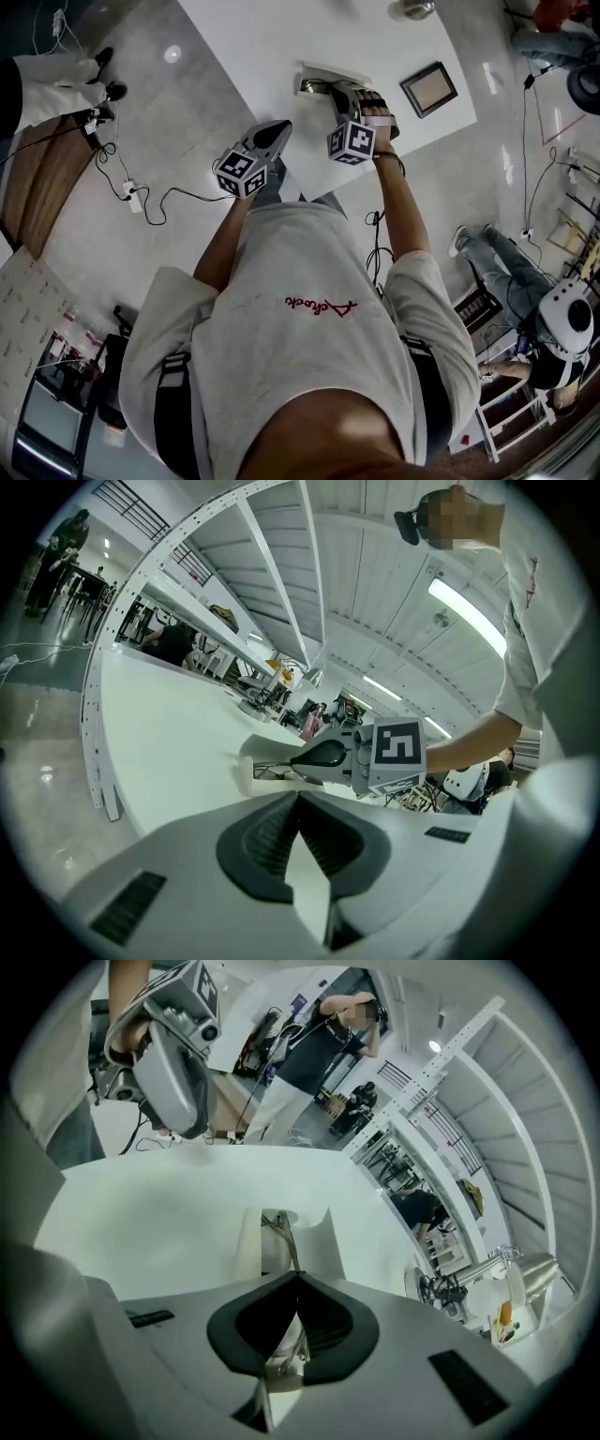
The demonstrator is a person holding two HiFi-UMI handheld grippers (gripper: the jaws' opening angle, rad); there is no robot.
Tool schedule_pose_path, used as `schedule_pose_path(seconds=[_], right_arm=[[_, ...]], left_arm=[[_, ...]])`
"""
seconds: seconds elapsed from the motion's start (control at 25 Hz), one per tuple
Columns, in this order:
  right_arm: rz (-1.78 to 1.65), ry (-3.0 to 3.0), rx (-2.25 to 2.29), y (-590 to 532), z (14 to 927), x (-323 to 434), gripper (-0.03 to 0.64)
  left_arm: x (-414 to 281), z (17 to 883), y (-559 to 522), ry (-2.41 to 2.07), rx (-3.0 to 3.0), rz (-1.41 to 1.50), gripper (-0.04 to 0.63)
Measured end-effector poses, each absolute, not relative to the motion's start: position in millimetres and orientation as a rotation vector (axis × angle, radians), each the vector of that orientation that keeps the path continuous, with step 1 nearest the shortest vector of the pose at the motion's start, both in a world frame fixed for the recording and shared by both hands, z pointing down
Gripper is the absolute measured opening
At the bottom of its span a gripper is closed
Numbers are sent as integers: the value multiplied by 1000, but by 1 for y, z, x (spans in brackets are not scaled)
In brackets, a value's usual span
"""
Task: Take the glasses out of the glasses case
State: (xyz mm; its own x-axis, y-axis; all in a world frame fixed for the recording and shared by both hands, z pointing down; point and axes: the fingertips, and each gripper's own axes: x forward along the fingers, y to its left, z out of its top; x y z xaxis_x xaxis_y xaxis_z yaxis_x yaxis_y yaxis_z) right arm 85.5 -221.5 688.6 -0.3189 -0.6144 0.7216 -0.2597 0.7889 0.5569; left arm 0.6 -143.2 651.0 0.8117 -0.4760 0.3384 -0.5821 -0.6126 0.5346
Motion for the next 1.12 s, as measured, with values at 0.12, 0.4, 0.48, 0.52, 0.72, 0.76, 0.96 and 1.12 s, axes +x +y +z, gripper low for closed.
schedule_pose_path(seconds=[0.12, 0.4, 0.48, 0.52, 0.72, 0.76, 0.96, 1.12], right_arm=[[-413, -1903, 694, -224, 687, 86, 11], [-398, -1879, 692, -228, 695, 87, 115], [-402, -1871, 680, -229, 696, 87, 122], [-402, -1867, 673, -230, 697, 87, 126], [-389, -1845, 652, -235, 700, 89, 124], [-399, -1842, 640, -235, 701, 87, 124], [-430, -1826, 608, -236, 708, 84, 90], [-447, -1814, 613, -235, 708, 85, 43]], left_arm=[[-1, 651, -143, -776, 2339, 212, 3], [-1, 656, -142, -774, 2324, 208, 3], [-1, 656, -141, -774, 2322, 208, 3], [-1, 656, -141, -774, 2321, 208, 3], [-3, 656, -141, -777, 2318, 205, 3], [-4, 656, -141, -779, 2317, 205, 3], [-6, 659, -140, -789, 2312, 209, 3], [-6, 657, -139, -792, 2310, 203, 3]])
